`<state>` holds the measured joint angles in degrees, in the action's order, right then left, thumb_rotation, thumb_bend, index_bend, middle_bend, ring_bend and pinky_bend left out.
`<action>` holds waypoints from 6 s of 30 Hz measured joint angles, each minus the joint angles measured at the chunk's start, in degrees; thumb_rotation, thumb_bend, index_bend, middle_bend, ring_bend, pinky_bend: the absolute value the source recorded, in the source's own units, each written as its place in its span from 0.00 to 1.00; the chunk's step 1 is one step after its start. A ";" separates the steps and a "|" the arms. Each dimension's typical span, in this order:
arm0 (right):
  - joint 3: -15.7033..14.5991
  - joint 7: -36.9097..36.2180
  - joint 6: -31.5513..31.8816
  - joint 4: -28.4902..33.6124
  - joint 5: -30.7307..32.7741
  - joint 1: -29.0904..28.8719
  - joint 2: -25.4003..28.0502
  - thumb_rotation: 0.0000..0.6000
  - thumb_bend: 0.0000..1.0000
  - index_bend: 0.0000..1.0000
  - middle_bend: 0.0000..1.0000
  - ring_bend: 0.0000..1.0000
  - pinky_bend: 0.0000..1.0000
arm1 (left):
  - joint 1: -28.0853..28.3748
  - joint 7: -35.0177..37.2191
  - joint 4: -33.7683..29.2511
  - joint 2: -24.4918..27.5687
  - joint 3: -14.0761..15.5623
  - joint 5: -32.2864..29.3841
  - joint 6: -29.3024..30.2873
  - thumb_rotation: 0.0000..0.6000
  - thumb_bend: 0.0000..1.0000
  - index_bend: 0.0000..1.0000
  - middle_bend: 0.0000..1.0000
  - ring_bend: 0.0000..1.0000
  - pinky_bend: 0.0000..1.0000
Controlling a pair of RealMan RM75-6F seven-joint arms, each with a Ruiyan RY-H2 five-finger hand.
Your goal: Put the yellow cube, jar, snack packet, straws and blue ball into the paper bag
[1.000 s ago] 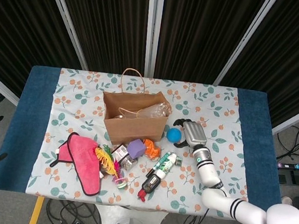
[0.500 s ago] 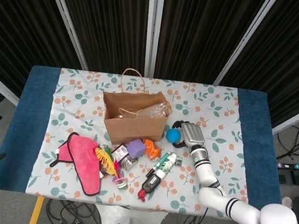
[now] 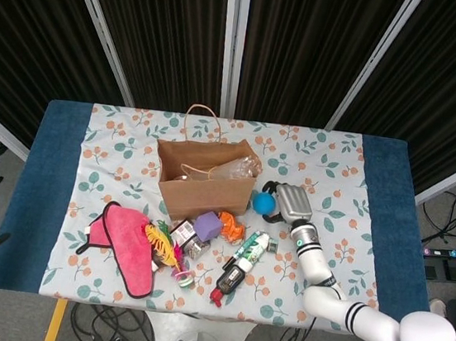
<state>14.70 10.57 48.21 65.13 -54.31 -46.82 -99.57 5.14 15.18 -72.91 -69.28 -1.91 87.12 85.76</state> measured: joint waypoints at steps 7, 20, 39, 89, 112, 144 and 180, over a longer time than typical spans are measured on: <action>1.91 0.72 5.61 10.13 -2.11 1.88 6.95 1.00 0.18 0.49 0.41 0.37 0.48 | 0.21 -0.37 -0.47 -0.16 0.12 0.24 -0.24 1.00 0.10 0.08 0.14 0.06 0.20; 11.73 7.93 16.10 38.00 -5.19 2.61 25.22 1.00 0.18 0.49 0.41 0.37 0.48 | 0.89 -1.67 -2.50 0.07 0.15 1.10 -0.27 1.00 0.10 0.08 0.14 0.06 0.20; 12.87 12.53 10.42 34.08 5.96 -9.90 17.92 1.00 0.00 0.07 0.14 0.02 0.16 | 0.39 -0.69 -1.87 0.89 0.07 0.27 0.05 1.00 0.10 0.08 0.14 0.06 0.20; -9.52 21.35 6.32 39.79 -26.50 1.44 19.25 1.00 0.00 0.33 0.30 0.23 0.34 | -0.08 -2.51 -2.77 0.22 -0.01 0.63 1.59 1.00 0.10 0.08 0.14 0.06 0.20; -7.55 58.37 -4.90 28.86 -31.55 -11.20 11.58 1.00 0.00 0.33 0.30 0.19 0.28 | -0.48 0.87 1.57 -1.90 -0.38 0.80 2.76 1.00 0.10 0.08 0.14 0.06 0.20; -9.87 62.95 -9.76 16.88 -20.75 -20.59 2.70 1.00 0.00 0.27 0.26 0.14 0.26 | -1.03 4.49 5.84 -3.11 -0.80 0.27 3.37 1.00 0.10 0.08 0.14 0.06 0.20; -15.44 70.43 -5.27 18.09 -10.08 -24.43 2.58 1.00 0.00 0.42 0.29 0.15 0.28 | -1.47 6.86 7.20 -3.72 -1.19 -0.10 3.84 1.00 0.10 0.08 0.14 0.06 0.20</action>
<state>-0.74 81.00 42.94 83.22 -64.38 -71.25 -96.99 3.68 22.04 -65.71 -72.99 -3.10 87.01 89.60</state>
